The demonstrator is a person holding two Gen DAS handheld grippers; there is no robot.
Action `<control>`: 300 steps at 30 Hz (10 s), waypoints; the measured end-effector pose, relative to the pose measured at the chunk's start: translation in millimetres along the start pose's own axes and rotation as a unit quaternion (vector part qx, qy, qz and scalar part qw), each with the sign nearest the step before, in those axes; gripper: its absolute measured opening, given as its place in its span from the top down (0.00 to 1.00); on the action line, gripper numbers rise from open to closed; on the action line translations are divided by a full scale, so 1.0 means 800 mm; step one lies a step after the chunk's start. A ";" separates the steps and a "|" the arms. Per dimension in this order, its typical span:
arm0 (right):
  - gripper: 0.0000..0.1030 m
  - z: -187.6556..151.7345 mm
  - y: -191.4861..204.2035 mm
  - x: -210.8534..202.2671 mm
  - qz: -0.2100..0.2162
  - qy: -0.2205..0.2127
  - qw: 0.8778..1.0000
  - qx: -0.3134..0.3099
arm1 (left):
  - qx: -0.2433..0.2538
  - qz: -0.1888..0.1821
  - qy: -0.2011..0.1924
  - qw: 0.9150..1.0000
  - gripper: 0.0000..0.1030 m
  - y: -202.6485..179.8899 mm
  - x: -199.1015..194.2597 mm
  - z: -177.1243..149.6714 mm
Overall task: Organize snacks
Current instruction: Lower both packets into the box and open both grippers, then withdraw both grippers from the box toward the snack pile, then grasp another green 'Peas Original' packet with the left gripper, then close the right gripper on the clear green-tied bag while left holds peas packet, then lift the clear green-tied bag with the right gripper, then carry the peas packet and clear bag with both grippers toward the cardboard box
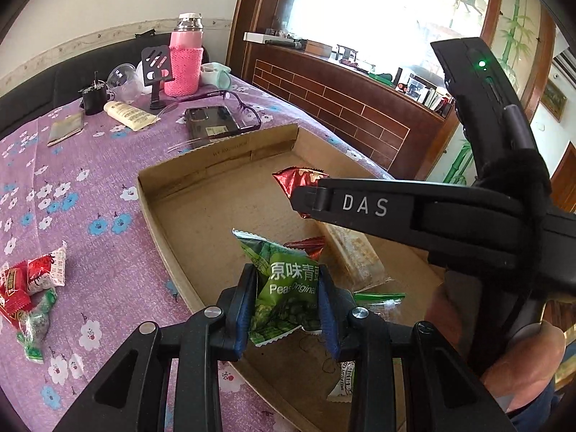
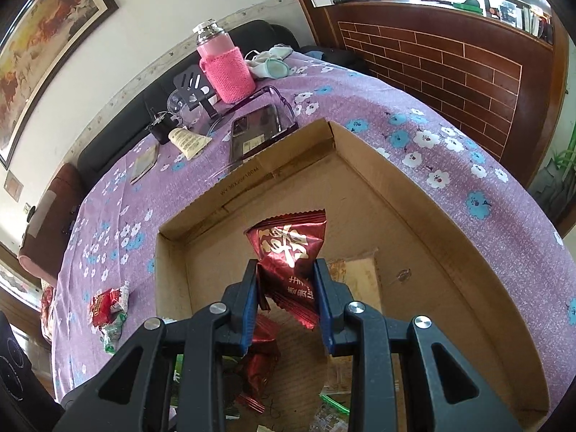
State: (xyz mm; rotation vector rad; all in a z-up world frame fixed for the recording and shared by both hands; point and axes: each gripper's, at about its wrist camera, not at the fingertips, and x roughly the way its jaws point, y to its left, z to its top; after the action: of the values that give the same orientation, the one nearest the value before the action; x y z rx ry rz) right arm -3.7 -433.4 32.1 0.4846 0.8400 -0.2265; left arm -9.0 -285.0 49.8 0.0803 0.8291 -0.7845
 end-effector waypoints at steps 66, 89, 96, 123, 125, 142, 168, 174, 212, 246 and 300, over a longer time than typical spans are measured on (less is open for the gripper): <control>0.51 -0.026 -0.028 -0.176 0.027 -0.141 0.990 -0.014 | 0.020 -0.023 -0.066 0.997 0.38 -0.023 -0.080 0.004; 0.00 -0.094 0.061 -0.229 0.069 -0.203 0.970 -0.116 | -0.020 0.046 -0.143 0.988 0.28 0.069 -0.220 -0.066; 0.01 -0.115 0.061 -0.206 0.155 -0.133 0.967 -0.151 | -0.019 0.070 -0.131 0.989 0.27 0.092 -0.223 -0.082; 0.09 -0.138 0.070 -0.168 0.183 -0.100 0.962 -0.175 | -0.051 0.125 0.095 0.986 0.58 0.113 -0.097 -0.120; 0.09 -0.135 0.077 -0.166 0.180 -0.094 0.963 -0.177 | -0.063 0.120 0.089 0.987 0.59 0.123 -0.101 -0.122; 0.51 -0.085 0.219 -0.028 0.141 0.137 0.972 -0.128 | -0.207 0.205 -0.040 0.956 0.59 0.299 -0.180 -0.084; 0.79 -0.111 0.280 0.075 0.030 0.128 0.955 -0.266 | -0.228 0.172 -0.045 0.957 0.59 0.314 -0.174 -0.094; 0.77 -0.132 0.275 0.066 0.040 0.058 0.954 -0.291 | -0.219 0.176 -0.035 0.959 0.59 0.311 -0.165 -0.095; 0.23 -0.156 0.240 0.022 0.025 -0.007 0.965 -0.261 | -0.215 0.176 -0.037 0.960 0.59 0.310 -0.166 -0.096; 0.90 -0.127 0.258 0.019 0.117 -0.056 0.957 -0.261 | -0.200 0.150 -0.053 0.967 0.59 0.298 -0.169 -0.092; 0.90 -0.141 0.269 -0.007 0.177 -0.090 0.940 -0.277 | -0.139 0.318 -0.113 0.931 0.59 0.273 -0.181 -0.088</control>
State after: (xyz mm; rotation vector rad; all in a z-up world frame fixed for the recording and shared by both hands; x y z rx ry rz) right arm -0.5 -190.7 41.4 0.0736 0.5883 0.2934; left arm 28.8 -16.5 51.1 0.0028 0.6305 -0.0569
